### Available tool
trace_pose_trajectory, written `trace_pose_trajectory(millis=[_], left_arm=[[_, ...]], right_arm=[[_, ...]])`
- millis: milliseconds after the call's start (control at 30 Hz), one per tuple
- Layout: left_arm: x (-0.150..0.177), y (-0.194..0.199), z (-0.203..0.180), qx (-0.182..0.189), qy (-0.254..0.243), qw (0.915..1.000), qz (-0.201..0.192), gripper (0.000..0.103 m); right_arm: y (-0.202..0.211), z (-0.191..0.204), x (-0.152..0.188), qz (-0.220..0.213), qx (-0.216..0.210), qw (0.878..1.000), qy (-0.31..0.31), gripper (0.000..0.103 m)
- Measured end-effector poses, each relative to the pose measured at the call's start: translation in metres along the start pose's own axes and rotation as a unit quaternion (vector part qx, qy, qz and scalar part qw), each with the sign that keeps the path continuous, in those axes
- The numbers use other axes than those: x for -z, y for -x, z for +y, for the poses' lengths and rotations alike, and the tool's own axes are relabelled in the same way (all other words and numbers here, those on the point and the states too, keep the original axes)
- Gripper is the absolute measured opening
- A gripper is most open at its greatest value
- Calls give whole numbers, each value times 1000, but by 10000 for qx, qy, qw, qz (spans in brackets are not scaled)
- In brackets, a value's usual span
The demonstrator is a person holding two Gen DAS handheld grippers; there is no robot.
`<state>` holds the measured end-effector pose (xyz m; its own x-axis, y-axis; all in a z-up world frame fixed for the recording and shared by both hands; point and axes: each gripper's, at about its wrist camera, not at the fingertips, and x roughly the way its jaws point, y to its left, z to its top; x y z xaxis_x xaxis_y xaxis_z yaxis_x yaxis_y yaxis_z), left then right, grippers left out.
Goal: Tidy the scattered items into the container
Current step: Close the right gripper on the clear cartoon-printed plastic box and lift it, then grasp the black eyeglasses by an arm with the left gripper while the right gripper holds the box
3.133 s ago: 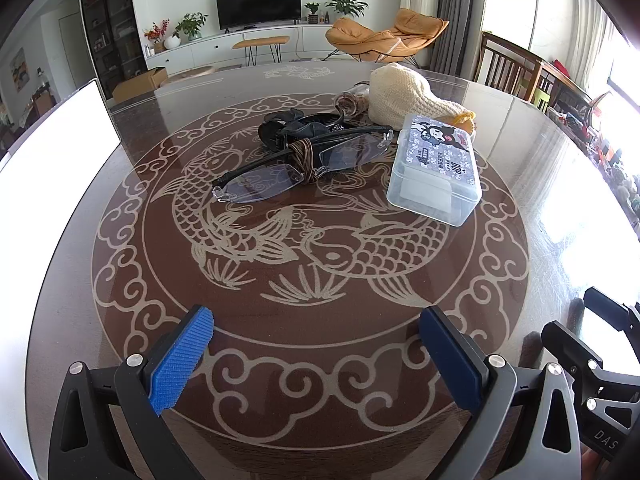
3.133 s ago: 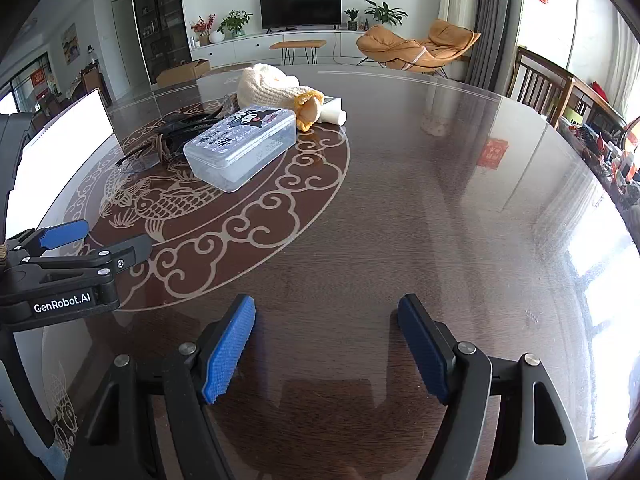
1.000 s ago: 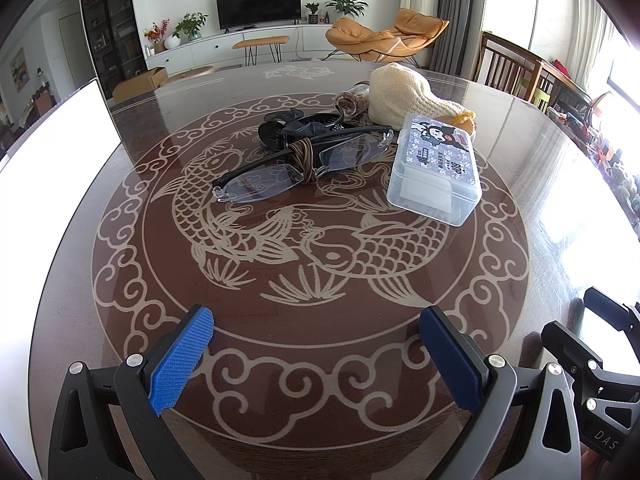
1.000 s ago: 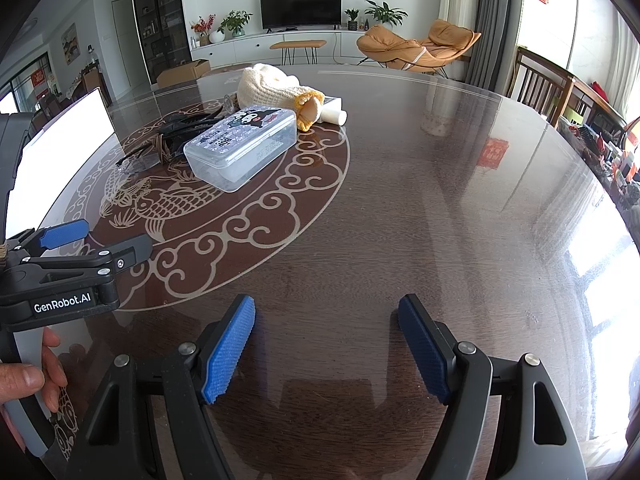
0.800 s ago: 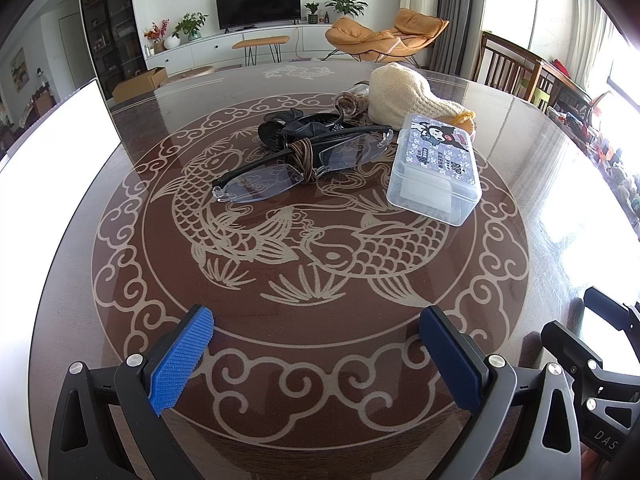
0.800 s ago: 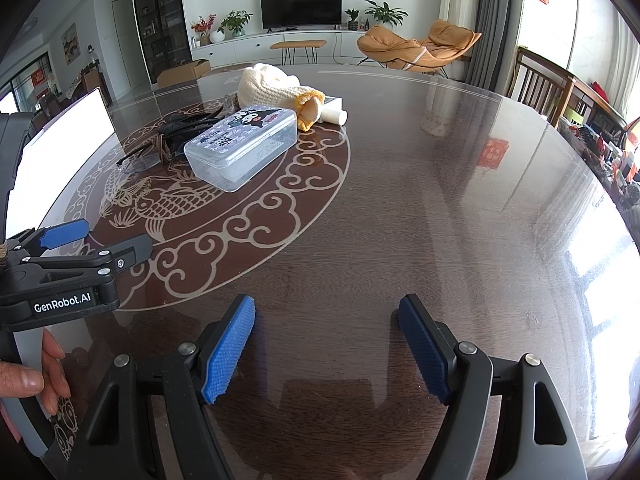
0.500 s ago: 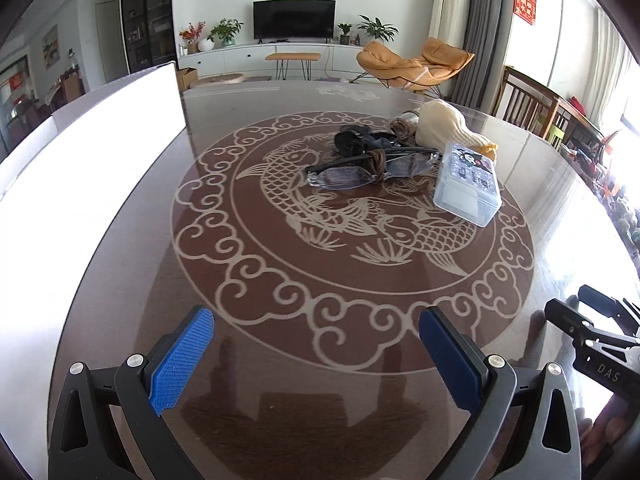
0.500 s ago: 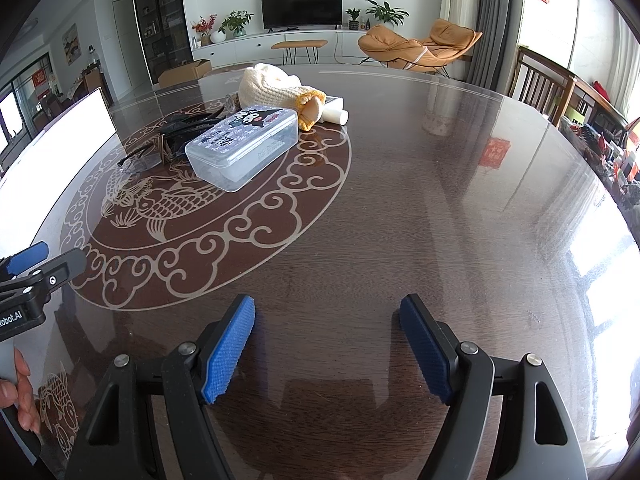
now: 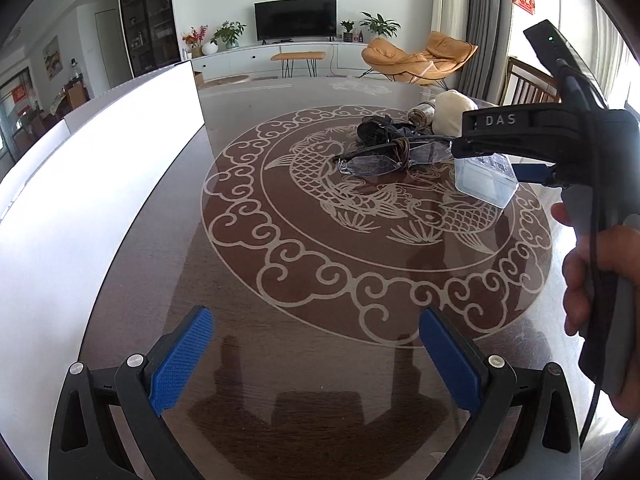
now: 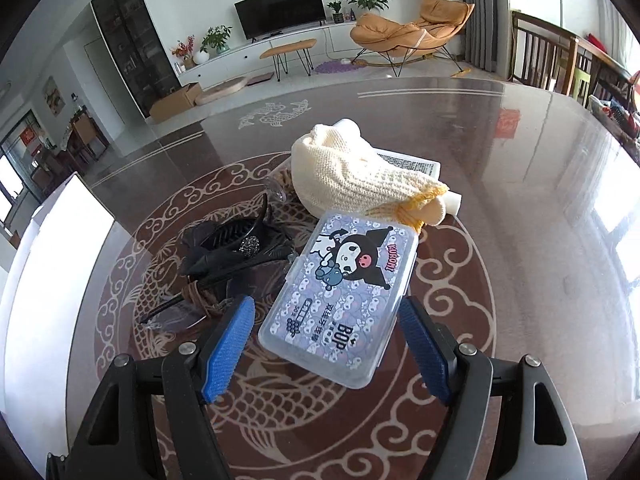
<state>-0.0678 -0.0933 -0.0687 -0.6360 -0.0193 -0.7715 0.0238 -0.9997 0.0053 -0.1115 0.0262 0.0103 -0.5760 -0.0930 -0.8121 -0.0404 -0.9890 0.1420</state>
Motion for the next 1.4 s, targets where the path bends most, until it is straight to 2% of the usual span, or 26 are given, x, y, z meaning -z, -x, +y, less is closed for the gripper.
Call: trace_pose_trajectory(millis=[67, 167, 233, 300, 400, 533, 633, 767, 833, 867, 900, 933, 967, 1067, 1133, 1200, 1400], left_arm=[[0, -2, 2, 52, 62, 10000, 47, 103], [1, -6, 3, 217, 118, 9996, 142, 103], [-2, -3, 5, 444, 74, 9990, 3, 103], [-13, 2, 3, 622, -253, 9974, -274, 103], [-50, -10, -6, 463, -1045, 9925, -431, 103], [-98, -49, -28, 893, -1672, 9818, -79, 103], [-116, -71, -49, 1352, -2047, 9692, 206, 103], [-122, -93, -69, 1192, -2542, 9586, 466, 103], [-123, -98, -71, 1334, -2586, 9549, 583, 103], [-122, -96, -70, 1496, -2542, 9538, 577, 95], [-122, -93, -68, 1531, -2503, 9547, 497, 78], [-122, -91, -65, 1477, -2467, 9568, 433, 69], [-123, -89, -62, 1460, -2385, 9591, 429, 53], [-124, -81, -47, 1709, -1864, 9655, 626, 24], [-116, -72, -41, 1719, -1662, 9686, 680, 19], [-102, -60, -39, 1851, -1538, 9675, 775, 19], [-72, -36, -49, 1912, -1658, 9646, 740, 19]], right_arm=[[-11, 1, -1, 109, 39, 9999, 80, 75], [-8, -6, 7, -89, -38, 9994, 335, 69], [-1, -13, 17, -125, -52, 9979, 627, 65], [10, -23, 36, -159, 7, 9950, 989, 62], [28, -50, 59, -164, -18, 9942, 1067, 61], [42, -73, 70, -243, -207, 9969, 719, 61], [43, -76, 71, -263, -169, 9971, 699, 61], [47, -77, 69, -267, -100, 9969, 731, 61], [47, -78, 69, -275, -140, 9971, 692, 61], [48, -79, 68, -278, -149, 9972, 676, 61], [48, -79, 68, -279, -148, 9973, 669, 61], [48, -79, 68, -279, -140, 9973, 668, 61], [48, -79, 68, -280, -124, 9973, 668, 61], [48, -80, 67, -291, -108, 9976, 621, 61], [49, -84, 67, -304, -200, 9979, 533, 61], [51, -87, 69, -283, -241, 9980, 513, 61], [59, -87, 80, -219, -85, 9964, 809, 61]])
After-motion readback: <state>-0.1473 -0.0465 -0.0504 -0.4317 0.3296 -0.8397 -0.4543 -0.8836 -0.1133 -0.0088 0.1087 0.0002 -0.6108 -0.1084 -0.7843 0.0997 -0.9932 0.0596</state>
